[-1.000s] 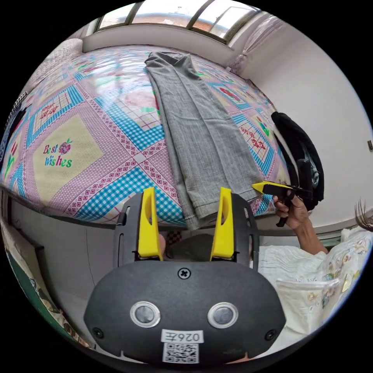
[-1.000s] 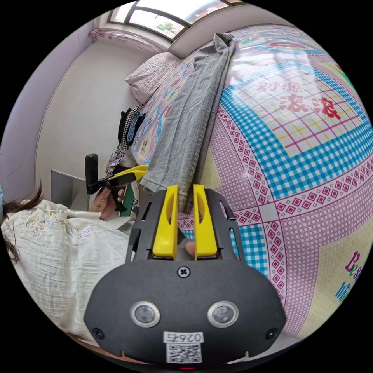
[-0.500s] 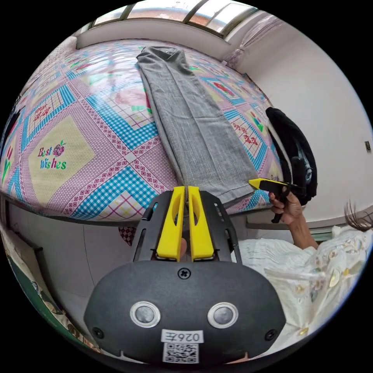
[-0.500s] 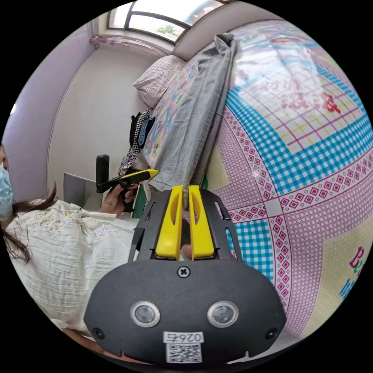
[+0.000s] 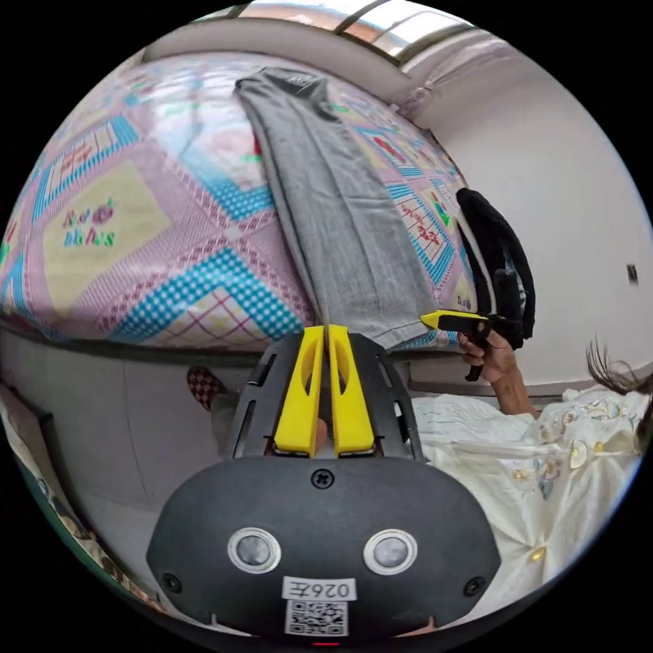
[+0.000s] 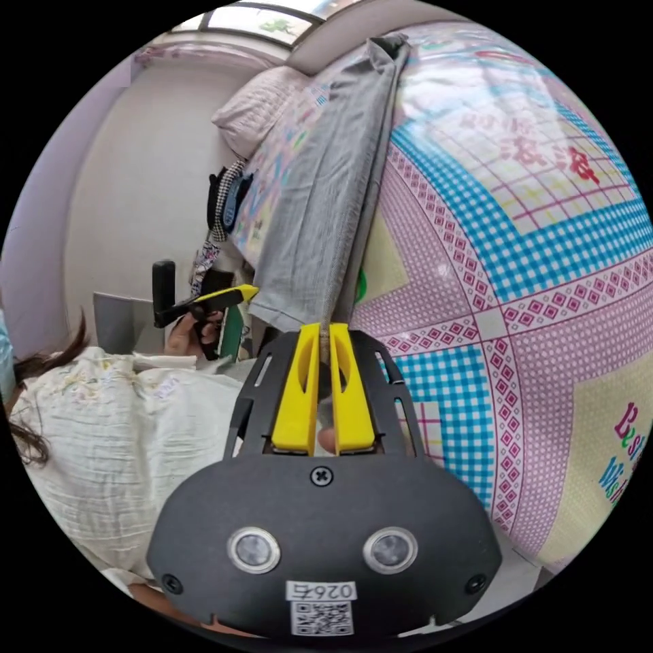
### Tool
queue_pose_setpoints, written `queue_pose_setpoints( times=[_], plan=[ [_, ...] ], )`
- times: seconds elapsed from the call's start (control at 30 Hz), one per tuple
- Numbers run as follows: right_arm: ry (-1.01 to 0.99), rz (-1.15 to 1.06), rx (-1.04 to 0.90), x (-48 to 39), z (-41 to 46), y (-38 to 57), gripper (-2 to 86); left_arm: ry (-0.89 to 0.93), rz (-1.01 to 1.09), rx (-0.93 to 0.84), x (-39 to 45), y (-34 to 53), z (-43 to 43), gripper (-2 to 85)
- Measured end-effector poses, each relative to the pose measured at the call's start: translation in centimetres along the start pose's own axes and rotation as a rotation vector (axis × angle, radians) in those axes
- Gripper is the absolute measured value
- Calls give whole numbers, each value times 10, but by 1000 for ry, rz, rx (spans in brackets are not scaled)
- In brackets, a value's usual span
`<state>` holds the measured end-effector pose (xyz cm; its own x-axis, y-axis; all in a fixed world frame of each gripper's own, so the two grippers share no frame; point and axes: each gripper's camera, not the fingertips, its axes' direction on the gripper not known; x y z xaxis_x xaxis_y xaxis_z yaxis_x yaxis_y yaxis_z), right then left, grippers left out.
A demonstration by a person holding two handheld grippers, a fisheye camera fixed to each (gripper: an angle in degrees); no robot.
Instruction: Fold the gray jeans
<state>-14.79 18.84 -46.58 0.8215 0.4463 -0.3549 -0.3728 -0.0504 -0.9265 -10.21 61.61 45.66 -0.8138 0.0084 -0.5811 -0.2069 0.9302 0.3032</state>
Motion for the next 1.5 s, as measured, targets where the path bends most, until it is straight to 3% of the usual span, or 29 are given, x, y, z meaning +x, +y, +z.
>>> queue_pose_setpoints(
  times=[0.17, 0.27, 0.4, 0.73, 0.97, 1.1, 1.33, 1.5],
  plan=[
    [37, 2, 15, 6, -6, 13, 67, 33, -138, 10, -43, 21, -11, 14],
    [30, 26, 86, 14, -31, 19, 81, 5, -137, 69, -51, 32, -33, 89],
    [-70, 67, 114, 42, -39, 6, 84, 237, -78, 131, -59, 29, -43, 138],
    [-96, 16, -31, 44, 8, -17, 47, 331, 87, 101, -41, 12, -41, 111],
    [-152, 58, -44, 60, 14, -8, -8, 518, -30, -21, -67, 3, -36, 12],
    [-192, 64, -20, 59, 13, 9, -11, 460, -25, 13, -74, 43, -67, -1],
    [-313, 125, -108, 60, 84, 64, 24, 443, -135, 61, -93, 121, -110, 0],
    [-339, 163, -64, 77, 58, 119, 32, 361, -101, 174, -74, 167, -168, -8]
  ],
)
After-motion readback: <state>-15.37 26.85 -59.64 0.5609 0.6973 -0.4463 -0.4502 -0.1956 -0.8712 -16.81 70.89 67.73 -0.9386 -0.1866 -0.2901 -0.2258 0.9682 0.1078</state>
